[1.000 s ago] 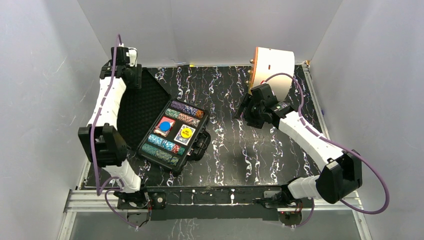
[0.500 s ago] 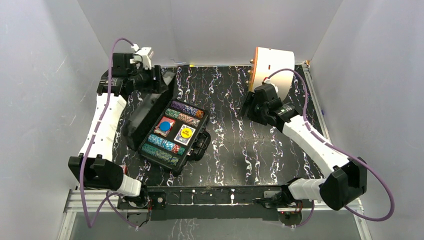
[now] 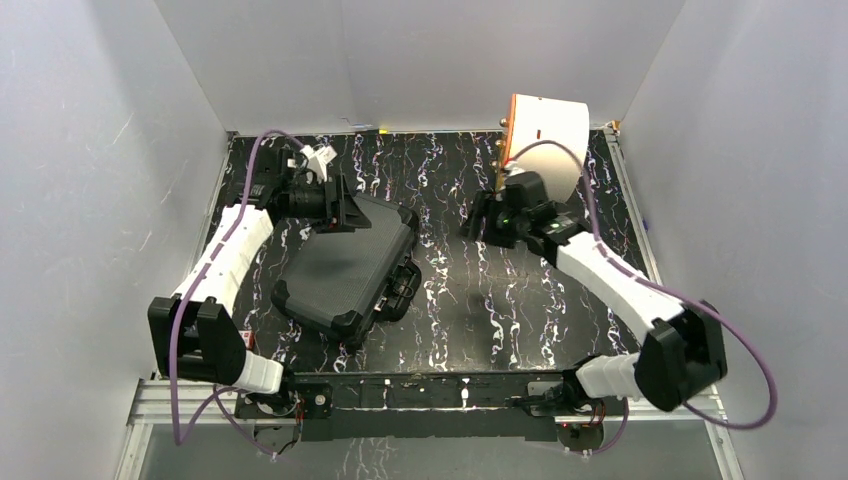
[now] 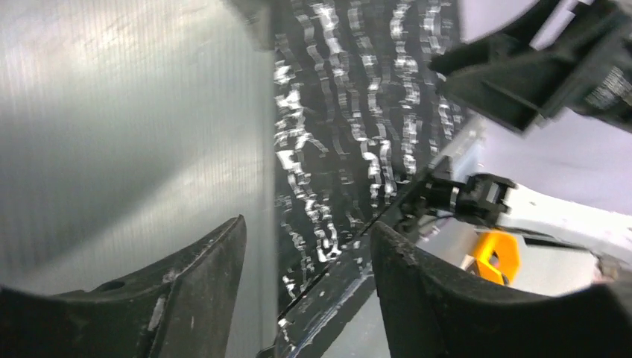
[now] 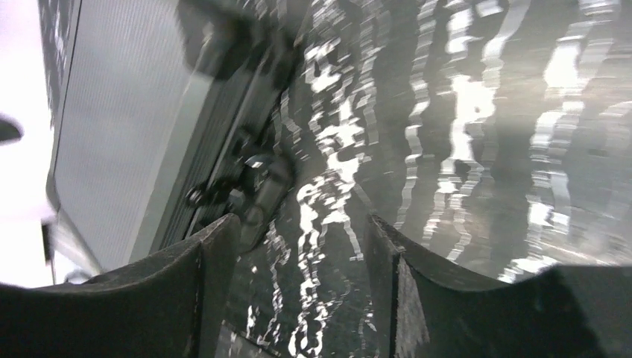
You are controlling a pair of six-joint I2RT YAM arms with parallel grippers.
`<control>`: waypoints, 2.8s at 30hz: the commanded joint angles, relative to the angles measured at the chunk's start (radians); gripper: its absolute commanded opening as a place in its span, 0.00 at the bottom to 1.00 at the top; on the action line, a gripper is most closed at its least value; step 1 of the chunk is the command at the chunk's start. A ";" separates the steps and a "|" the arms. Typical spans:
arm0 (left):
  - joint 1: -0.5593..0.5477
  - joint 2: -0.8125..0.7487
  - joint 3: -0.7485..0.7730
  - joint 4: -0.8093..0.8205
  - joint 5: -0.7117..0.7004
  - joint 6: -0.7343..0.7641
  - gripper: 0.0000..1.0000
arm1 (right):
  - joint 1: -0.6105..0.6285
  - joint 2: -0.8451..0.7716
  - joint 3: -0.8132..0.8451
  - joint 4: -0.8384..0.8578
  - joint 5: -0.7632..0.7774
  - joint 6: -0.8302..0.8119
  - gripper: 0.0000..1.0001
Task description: Pack up texas hold em set
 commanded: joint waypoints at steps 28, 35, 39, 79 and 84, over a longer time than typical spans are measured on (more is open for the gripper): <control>-0.220 0.110 -0.197 -0.199 -0.764 -0.062 0.28 | 0.300 0.352 -0.130 0.502 -0.333 0.147 0.76; -0.223 0.124 -0.197 -0.188 -0.748 -0.061 0.28 | 0.305 0.415 -0.144 0.597 -0.388 0.176 0.77; -0.224 0.115 -0.197 -0.176 -0.737 -0.062 0.28 | 0.306 0.420 -0.160 0.650 -0.391 0.180 0.80; -0.223 0.115 -0.175 -0.181 -0.716 -0.051 0.28 | 0.338 0.400 -0.099 0.636 -0.359 0.211 0.67; -0.223 0.122 -0.175 -0.178 -0.712 -0.050 0.28 | 0.337 0.413 -0.093 0.647 -0.348 0.196 0.67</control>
